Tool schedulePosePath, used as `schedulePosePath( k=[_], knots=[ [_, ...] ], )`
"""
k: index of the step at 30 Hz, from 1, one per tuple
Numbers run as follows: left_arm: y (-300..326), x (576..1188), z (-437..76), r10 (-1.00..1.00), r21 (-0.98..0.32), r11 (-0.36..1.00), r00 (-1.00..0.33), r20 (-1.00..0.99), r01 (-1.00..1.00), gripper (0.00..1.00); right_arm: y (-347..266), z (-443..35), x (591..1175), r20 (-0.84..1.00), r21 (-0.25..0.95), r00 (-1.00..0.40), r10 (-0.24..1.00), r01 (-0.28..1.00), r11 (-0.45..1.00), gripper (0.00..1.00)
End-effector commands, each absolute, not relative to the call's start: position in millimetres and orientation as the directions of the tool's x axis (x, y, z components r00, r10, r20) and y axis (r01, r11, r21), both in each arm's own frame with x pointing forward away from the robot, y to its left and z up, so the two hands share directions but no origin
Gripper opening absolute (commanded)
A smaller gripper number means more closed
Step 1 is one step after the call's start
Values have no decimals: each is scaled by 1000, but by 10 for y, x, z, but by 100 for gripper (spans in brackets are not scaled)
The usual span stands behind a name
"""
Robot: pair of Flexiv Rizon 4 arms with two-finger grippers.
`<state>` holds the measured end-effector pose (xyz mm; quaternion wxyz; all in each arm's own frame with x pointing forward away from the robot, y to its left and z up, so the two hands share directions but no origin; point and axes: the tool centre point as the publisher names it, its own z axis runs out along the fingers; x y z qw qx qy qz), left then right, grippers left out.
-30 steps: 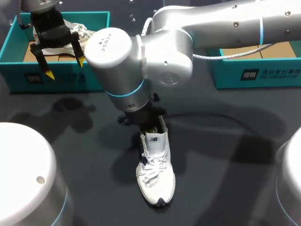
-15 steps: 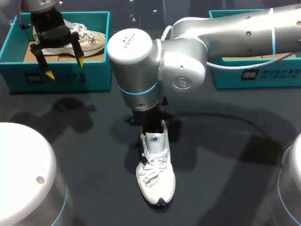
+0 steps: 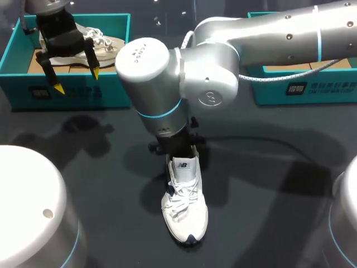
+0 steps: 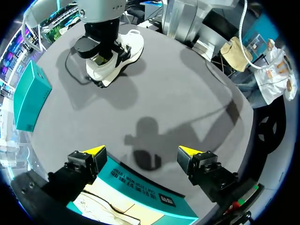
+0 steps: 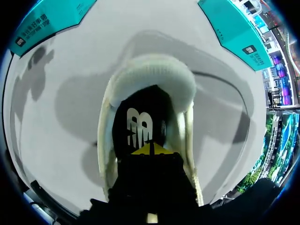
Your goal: Take the shoe out of the shoebox, open the shoe tongue, remove and reinsert the insole, then place the shoe into the shoebox
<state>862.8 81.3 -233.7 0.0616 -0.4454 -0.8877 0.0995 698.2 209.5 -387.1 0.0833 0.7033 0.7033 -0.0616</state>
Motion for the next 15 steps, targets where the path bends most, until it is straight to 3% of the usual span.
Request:
schedulePosePath(
  k=[1,15],
  knots=[
    [819,8619,-2336,803,-229,584,-596,20,779,100,2088,-4020,6941,-180,8,10,984,1000,-8,0],
    [819,8619,-2336,803,-229,584,-596,20,779,100,2228,-3551,7011,-164,-93,-61,984,995,47,0]
  ],
)
